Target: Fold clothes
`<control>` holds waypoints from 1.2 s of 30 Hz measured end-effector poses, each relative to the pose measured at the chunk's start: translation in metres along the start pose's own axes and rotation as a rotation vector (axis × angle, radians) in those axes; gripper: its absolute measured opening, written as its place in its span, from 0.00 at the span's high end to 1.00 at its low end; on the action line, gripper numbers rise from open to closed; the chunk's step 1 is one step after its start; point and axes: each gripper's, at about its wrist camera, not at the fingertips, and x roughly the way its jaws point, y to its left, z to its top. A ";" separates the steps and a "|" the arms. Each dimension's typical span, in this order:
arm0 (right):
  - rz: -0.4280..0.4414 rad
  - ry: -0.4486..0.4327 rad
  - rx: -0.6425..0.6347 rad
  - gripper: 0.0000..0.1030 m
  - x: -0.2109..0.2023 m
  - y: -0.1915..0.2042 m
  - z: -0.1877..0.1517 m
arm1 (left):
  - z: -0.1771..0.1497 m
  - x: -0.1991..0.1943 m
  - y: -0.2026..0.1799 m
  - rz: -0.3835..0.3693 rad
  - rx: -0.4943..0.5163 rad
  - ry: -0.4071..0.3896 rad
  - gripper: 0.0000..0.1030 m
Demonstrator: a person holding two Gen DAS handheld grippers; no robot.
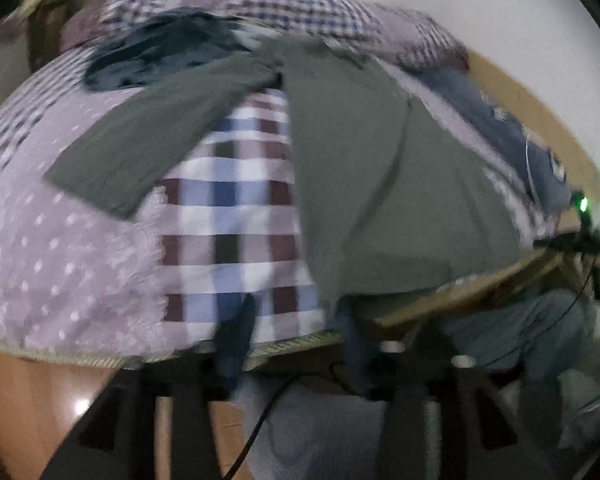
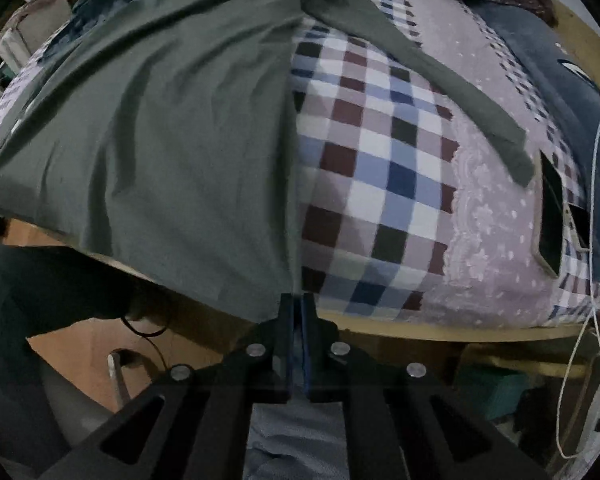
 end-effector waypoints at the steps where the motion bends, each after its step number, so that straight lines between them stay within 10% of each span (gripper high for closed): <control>1: -0.022 0.004 0.008 0.97 -0.004 -0.003 0.002 | -0.002 -0.008 0.014 -0.011 -0.054 -0.027 0.38; 11: -0.038 -0.224 0.080 0.78 -0.077 0.005 0.048 | 0.017 -0.030 0.172 -0.153 -0.629 -0.327 0.19; 17: 0.067 -0.398 0.047 0.61 -0.098 0.061 0.083 | 0.036 0.000 0.203 -0.233 -0.739 -0.346 0.18; 36: 0.208 -0.463 -0.088 0.60 -0.073 0.159 0.123 | 0.083 0.040 0.236 -0.323 -0.786 -0.379 0.23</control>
